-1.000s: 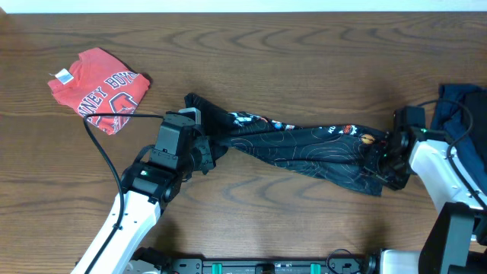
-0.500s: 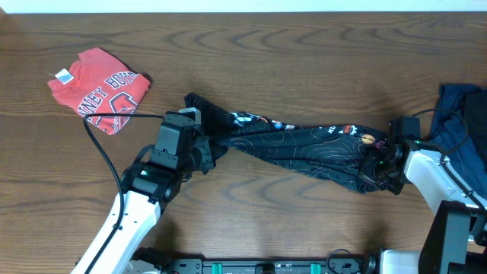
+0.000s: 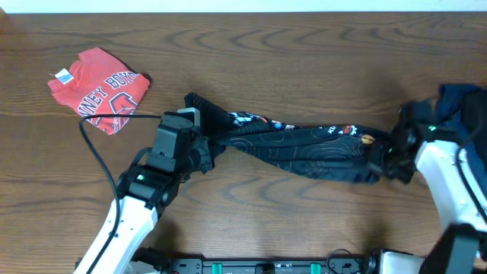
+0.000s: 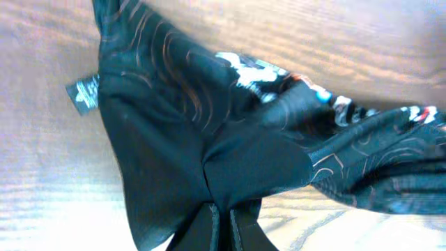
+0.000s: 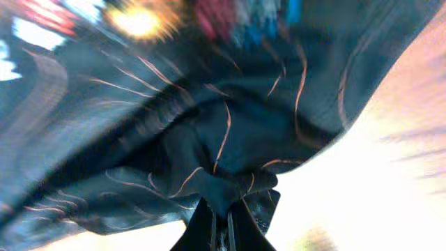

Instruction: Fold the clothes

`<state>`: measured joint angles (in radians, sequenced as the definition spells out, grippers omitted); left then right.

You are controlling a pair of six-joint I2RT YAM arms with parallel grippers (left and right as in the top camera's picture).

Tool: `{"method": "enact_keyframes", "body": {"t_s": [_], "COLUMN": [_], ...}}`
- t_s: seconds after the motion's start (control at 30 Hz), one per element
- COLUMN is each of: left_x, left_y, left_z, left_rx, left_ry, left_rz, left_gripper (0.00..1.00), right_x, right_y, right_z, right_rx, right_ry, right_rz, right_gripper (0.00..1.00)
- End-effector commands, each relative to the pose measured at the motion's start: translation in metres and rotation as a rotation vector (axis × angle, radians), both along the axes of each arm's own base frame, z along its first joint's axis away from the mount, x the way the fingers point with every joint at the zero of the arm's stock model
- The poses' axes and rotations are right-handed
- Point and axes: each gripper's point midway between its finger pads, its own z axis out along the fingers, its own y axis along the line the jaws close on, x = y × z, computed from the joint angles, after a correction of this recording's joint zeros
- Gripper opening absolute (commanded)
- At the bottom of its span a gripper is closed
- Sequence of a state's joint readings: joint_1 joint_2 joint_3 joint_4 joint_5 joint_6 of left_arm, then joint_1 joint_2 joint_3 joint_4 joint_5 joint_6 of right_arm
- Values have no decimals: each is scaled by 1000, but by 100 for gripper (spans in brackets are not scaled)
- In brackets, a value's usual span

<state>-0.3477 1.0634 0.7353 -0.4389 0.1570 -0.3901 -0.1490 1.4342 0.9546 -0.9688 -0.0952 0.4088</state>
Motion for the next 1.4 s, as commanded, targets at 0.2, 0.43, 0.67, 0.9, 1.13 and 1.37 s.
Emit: {"method": "enact_keyframes", "body": {"t_s": [0.2, 0.43, 0.67, 0.9, 1.13, 1.37], "left_x": [-7, -21, -39, -49, -40, 21], "left_y": [7, 42, 56, 60, 41, 18], "left_z": [85, 164, 226, 253, 205, 130], "left_rx": [0, 78, 128, 111, 129, 219], "left_ry": [-309, -591, -777, -824, -636, -394], "left_rz": [-65, 37, 53, 60, -48, -114], "left_gripper": [6, 6, 6, 6, 6, 6], "right_x": [35, 28, -2, -13, 12, 72], "right_y": [-19, -41, -68, -71, -74, -74], "right_z": [136, 230, 302, 318, 291, 215], "right_rx": [-100, -214, -386, -420, -380, -256], "right_ry": [-313, -566, -745, -790, -690, -473], "right_rz": [20, -21, -133, -161, -123, -22], "right_gripper": [1, 1, 1, 1, 1, 1]}}
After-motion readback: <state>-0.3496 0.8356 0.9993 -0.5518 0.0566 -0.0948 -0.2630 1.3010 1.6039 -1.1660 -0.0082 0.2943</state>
